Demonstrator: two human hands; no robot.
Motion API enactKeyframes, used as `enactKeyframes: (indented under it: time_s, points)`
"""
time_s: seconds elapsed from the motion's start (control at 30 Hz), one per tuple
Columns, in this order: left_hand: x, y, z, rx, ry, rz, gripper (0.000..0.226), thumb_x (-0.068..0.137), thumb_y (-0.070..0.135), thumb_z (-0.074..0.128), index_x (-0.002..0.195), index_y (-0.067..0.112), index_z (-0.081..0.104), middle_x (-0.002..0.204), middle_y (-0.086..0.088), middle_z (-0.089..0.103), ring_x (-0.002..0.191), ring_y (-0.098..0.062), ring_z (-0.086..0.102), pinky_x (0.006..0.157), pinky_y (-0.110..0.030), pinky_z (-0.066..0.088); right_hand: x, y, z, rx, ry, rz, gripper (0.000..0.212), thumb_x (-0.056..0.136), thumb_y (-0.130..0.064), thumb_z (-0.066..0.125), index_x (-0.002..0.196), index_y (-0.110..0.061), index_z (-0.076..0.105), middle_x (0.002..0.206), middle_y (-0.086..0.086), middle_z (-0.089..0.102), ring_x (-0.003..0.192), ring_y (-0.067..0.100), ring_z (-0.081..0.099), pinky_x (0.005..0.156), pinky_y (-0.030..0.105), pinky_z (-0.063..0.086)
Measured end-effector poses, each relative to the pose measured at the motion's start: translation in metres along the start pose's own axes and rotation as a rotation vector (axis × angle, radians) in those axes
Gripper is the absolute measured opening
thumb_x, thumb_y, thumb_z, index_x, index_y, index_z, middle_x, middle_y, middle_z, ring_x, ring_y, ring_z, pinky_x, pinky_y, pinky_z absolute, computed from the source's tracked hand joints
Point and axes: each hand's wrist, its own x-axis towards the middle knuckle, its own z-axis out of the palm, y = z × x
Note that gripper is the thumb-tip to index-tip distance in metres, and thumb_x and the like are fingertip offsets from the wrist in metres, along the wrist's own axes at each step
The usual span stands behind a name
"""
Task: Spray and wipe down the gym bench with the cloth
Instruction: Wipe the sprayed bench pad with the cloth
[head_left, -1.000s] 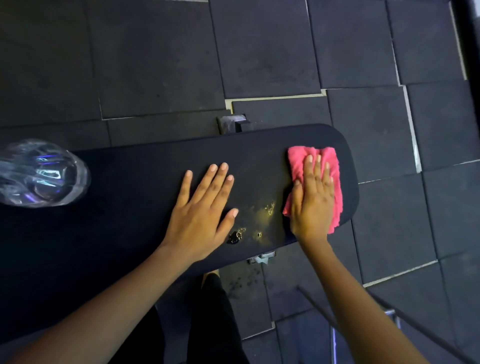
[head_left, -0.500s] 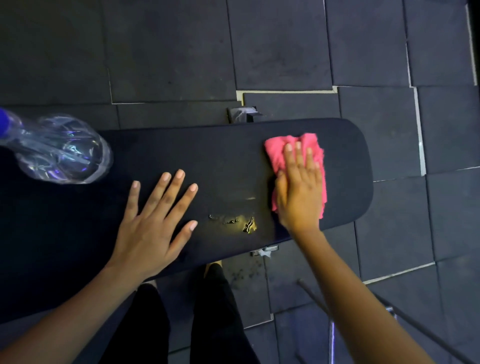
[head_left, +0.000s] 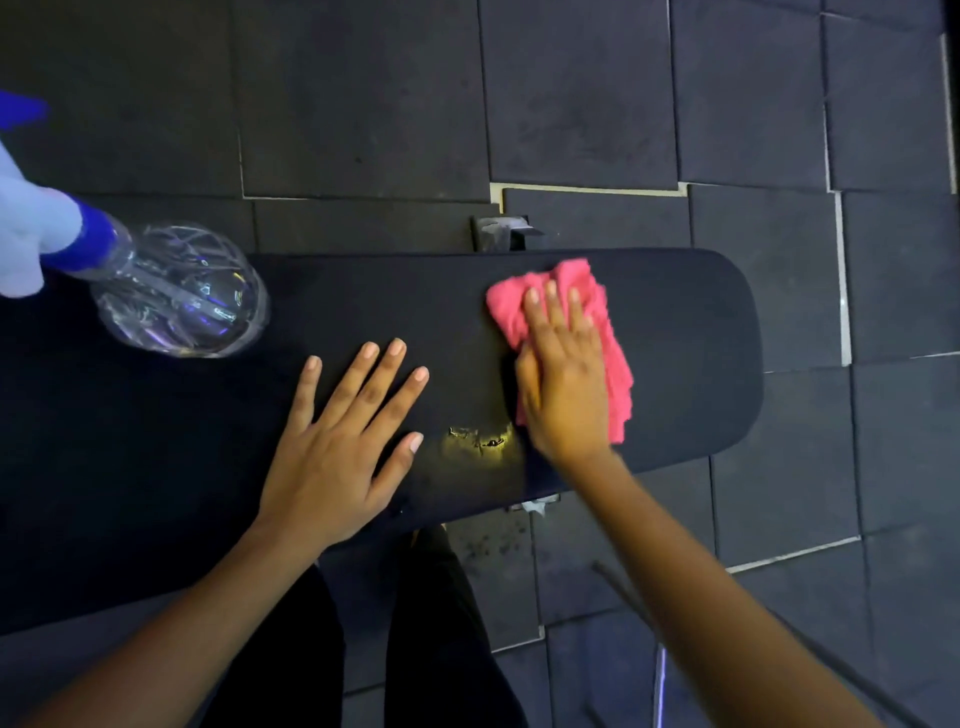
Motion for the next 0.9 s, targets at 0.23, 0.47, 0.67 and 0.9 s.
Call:
enactKeyframes:
  time_s: [0.23,0.47,0.67,0.9]
  points:
    - [-0.001,-0.001,0.002,-0.007,0.004,-0.003,0.057,0.099,0.045,0.032,0.152,0.026,0.023,0.162,0.000,0.015,0.149,-0.016,0.012,0.119,-0.054,0.010,-0.008,0.021,-0.006,-0.034,0.086,0.135,0.054,0.097,-0.011,0.042,0.149,-0.005,0.034,0.157,0.013,0.033,0.149,0.029,0.022,0.122,0.045,0.019]
    - [-0.002,0.001,0.003,-0.039,0.031,-0.020,0.056,0.099,0.042,0.034,0.151,0.024,0.027,0.161,0.000,0.019,0.149,-0.016,0.015,0.119,-0.053,0.012,-0.081,-0.032,0.028,0.042,0.019,0.135,0.055,0.093,-0.019,0.035,0.144,0.000,0.041,0.154,0.018,0.035,0.145,0.042,0.026,0.120,0.049,0.018]
    - [-0.004,-0.002,-0.001,-0.058,0.049,-0.030,0.052,0.100,0.038,0.033,0.149,0.022,0.033,0.159,-0.001,0.023,0.148,-0.017,0.019,0.119,-0.052,0.016,-0.011,-0.007,0.008,-0.070,-0.022,-0.093,0.052,0.097,-0.021,0.045,0.147,-0.007,0.041,0.155,0.015,0.036,0.147,0.035,0.024,0.122,0.045,0.017]
    - [-0.025,-0.022,-0.006,0.030,-0.017,-0.003,0.056,0.101,0.046,0.023,0.152,0.025,0.022,0.162,-0.002,0.015,0.149,-0.019,0.015,0.119,-0.051,0.014,-0.048,-0.001,0.012,-0.129,-0.005,0.126,0.062,0.101,-0.047,0.027,0.154,-0.016,0.023,0.163,0.005,0.017,0.152,0.027,0.005,0.124,0.046,0.010]
